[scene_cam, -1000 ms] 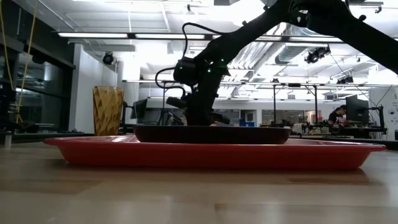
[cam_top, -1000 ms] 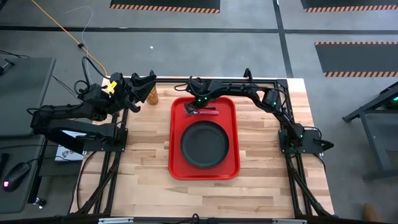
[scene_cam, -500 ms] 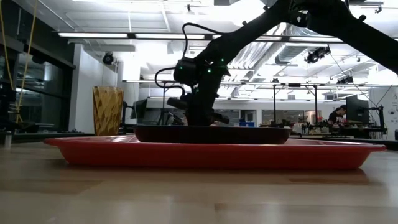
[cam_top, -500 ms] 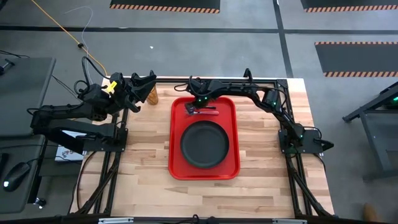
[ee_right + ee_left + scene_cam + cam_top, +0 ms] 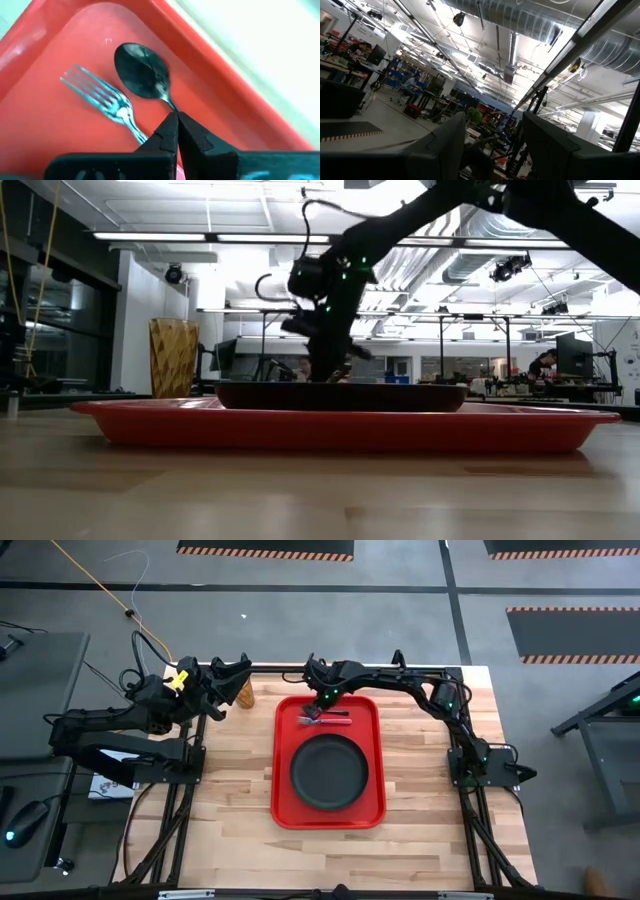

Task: Pick and place plate/cup/fork/spoon on tray
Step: Put the yellow cup on the bottom left of the red tray

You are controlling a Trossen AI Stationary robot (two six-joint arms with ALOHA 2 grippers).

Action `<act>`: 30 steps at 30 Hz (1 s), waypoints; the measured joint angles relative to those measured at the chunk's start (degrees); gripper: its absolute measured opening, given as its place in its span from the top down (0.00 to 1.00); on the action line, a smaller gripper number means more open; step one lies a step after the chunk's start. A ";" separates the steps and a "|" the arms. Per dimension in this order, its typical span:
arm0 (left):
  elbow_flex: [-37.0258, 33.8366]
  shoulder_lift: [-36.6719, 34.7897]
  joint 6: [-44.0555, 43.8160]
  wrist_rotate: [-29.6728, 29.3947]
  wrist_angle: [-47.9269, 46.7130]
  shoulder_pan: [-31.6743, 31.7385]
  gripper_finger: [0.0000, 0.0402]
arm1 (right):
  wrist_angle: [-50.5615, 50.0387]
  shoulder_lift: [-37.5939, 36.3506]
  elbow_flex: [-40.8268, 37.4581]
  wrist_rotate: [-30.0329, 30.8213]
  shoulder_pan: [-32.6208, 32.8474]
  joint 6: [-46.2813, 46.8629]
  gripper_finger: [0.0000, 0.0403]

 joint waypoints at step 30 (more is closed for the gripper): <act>24.57 14.03 5.53 -3.31 -74.12 25.34 0.56 | 47.87 -52.69 -59.95 -2.77 5.72 15.03 1.00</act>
